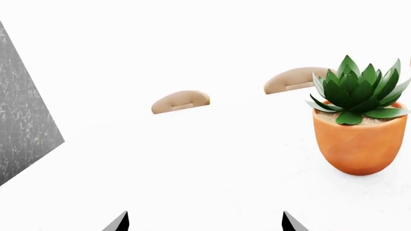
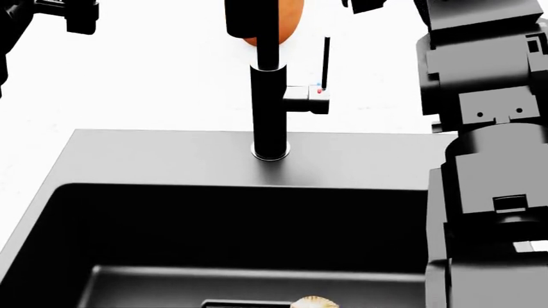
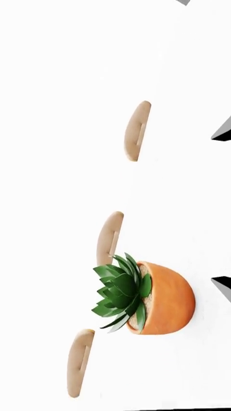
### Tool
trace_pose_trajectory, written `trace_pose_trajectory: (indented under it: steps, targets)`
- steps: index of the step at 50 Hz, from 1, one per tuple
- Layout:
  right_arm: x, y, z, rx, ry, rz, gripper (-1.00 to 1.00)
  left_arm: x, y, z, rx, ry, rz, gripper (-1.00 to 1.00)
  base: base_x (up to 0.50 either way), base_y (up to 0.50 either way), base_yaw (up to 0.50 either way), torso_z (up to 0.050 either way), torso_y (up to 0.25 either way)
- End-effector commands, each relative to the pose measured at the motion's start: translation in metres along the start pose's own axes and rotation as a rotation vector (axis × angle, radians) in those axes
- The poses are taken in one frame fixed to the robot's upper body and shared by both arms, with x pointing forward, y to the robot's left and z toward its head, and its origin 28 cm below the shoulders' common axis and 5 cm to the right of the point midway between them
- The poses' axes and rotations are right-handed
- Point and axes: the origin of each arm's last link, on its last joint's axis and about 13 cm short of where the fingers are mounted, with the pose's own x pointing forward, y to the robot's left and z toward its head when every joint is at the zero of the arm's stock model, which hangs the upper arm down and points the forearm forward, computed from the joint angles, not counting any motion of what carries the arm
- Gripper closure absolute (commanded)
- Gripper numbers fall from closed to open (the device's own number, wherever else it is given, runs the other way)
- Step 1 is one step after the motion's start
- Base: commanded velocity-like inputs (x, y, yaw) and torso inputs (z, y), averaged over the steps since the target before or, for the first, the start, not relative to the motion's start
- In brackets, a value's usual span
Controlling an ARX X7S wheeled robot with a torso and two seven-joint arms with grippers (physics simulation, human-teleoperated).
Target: Turn on the sink faucet.
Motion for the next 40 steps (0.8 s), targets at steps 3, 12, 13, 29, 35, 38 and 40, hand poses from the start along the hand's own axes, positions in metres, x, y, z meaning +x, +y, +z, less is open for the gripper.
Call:
trace_pose_trajectory:
  steps: [3,12,13,29,35,38,40]
  targets:
    - [0.004,0.046,-0.043,0.104,0.067,0.086,-1.0,0.001,-0.006,-0.004,-0.013,0.0,-0.027,-1.0,0.0,0.0,0.0,0.0,0.0]
    - [0.007,0.064,-0.045,0.144,0.082,0.155,-1.0,0.001,-0.002,-0.009,-0.02,0.009,-0.023,-1.0,0.0,0.0,0.0,0.0,0.0]
    - [0.006,0.066,-0.046,0.131,0.082,0.169,-1.0,0.001,-0.001,-0.01,-0.021,0.01,-0.022,-1.0,0.0,0.0,0.0,0.0,0.0]
    - [0.005,0.064,-0.069,0.154,0.122,0.084,-1.0,0.002,-0.001,-0.015,-0.032,0.019,-0.018,-1.0,0.0,0.0,0.0,0.0,0.0]
    - [0.004,0.066,-0.08,0.175,0.146,0.079,-1.0,0.002,-0.001,-0.017,-0.045,0.008,-0.012,-1.0,0.0,0.0,0.0,0.0,0.0]
    - [0.004,0.066,-0.078,0.164,0.145,0.087,-1.0,0.004,0.004,-0.019,-0.058,-0.038,-0.013,-1.0,0.0,0.0,0.0,0.0,0.0]
    - [0.004,0.066,-0.078,0.156,0.144,0.092,-1.0,0.005,0.006,-0.017,-0.045,-0.09,-0.028,-1.0,0.0,0.0,0.0,0.0,0.0]
